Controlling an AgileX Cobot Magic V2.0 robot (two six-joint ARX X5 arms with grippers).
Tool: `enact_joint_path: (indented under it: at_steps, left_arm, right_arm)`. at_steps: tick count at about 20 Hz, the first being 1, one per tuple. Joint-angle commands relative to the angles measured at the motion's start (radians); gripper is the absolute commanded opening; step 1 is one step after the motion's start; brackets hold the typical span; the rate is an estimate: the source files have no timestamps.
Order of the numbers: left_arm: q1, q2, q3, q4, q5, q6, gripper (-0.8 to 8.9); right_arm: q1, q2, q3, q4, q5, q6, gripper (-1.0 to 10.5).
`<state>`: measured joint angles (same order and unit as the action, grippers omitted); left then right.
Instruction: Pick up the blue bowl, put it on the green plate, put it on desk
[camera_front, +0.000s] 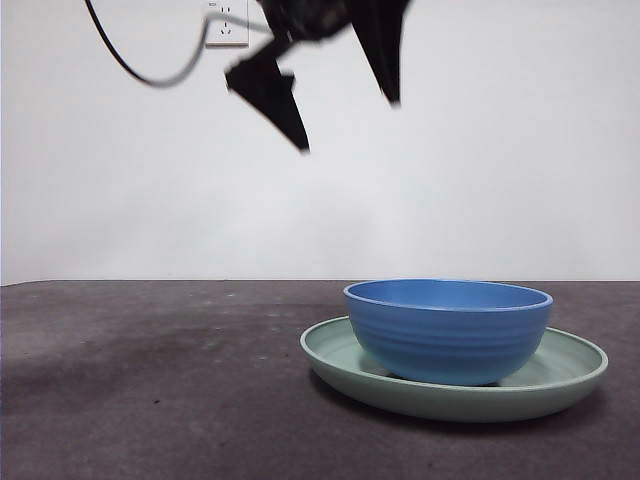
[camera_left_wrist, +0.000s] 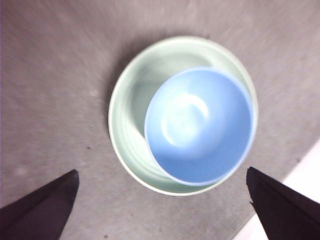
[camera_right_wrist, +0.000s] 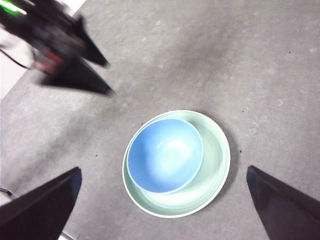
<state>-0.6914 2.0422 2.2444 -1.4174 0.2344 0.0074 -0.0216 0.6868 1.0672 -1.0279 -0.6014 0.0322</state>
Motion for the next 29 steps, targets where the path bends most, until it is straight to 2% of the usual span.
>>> enact_joint_path:
  at_steps: [1,4,9,15,20,23,29]
  left_arm:
    - [0.011,-0.088,0.021,-0.035,-0.002,0.017,6.26]
    - [0.034,-0.225,-0.053,-0.037,-0.002,0.018,6.26]
    - [0.084,-0.534,-0.356,-0.006,-0.002,0.053,6.26]
    - [0.113,-0.99,-0.867,0.294,-0.002,0.025,6.26]
    - [0.113,-1.276,-1.197,0.472,-0.002,-0.004,6.26]
    - [0.113,-1.349,-1.29,0.466,-0.002,-0.007,6.26]
    - [0.113,-1.352,-1.297,0.458,-0.002,-0.009,6.26]
  right_arm:
    - [0.0,0.004,0.02,0.011,0.0,-0.012,5.7]
    - [0.0,0.004,0.02,0.011,0.0,-0.014,5.7]
    - [-0.001,0.004,0.02,0.011,0.0,-0.014,5.7]
    - [0.0,0.013,0.019,0.015,0.0,-0.018,5.7]
    - [0.0,0.018,0.019,0.006,0.0,-0.018,5.7]
    - [0.0,0.018,0.019,0.005,0.0,-0.018,5.7]
    - [0.0,0.019,0.019,-0.018,0.009,0.001,5.7]
